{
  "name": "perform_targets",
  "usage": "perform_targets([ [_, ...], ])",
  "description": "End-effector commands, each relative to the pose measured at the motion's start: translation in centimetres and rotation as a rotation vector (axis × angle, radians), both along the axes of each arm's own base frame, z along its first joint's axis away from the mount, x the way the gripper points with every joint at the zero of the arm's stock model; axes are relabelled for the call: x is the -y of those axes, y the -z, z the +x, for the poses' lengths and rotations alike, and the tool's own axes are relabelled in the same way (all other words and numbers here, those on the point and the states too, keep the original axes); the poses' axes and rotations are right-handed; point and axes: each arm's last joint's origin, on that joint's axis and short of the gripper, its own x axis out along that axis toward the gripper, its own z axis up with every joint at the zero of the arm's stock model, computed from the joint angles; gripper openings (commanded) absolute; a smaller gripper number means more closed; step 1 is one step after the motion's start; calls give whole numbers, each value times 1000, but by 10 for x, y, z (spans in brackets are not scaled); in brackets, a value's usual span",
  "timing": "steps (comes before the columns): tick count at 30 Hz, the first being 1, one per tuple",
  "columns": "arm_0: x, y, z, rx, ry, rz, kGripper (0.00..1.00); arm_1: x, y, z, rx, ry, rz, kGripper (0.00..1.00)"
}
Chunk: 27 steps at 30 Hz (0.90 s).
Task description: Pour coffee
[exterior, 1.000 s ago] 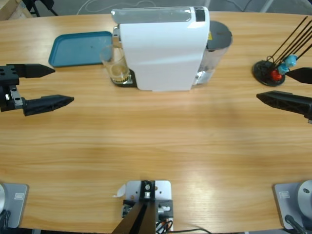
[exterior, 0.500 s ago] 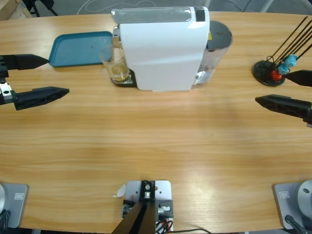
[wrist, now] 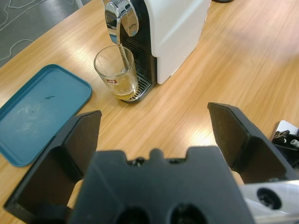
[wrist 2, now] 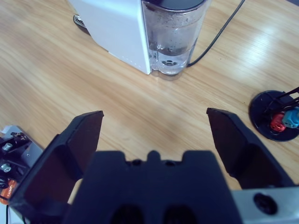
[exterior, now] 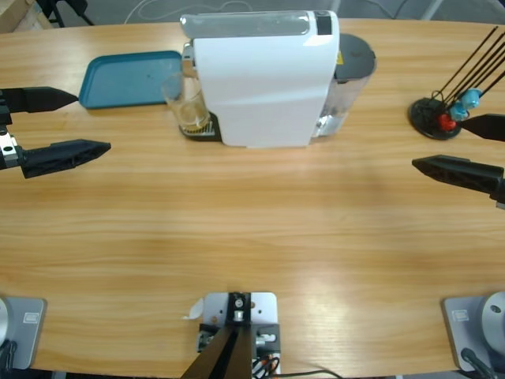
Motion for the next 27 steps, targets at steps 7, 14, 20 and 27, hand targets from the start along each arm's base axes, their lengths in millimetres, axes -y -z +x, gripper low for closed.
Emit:
perform_targets([
  [7, 4, -4, 7, -16, -32, -17, 1000, 5, 8, -8, 7, -14, -9, 1000],
  [14, 5, -2, 9, -23, -31, -9, 1000, 6, 9, -9, 5, -16, -5, 1000],
  [20, 2, -2, 5, -19, -29, -13, 1000, 4, 11, -8, -6, -15, -6, 1000],
  [27, -1, -2, 1, -26, -29, -7, 1000, 1, 14, -4, -19, -13, -22, 1000],
])
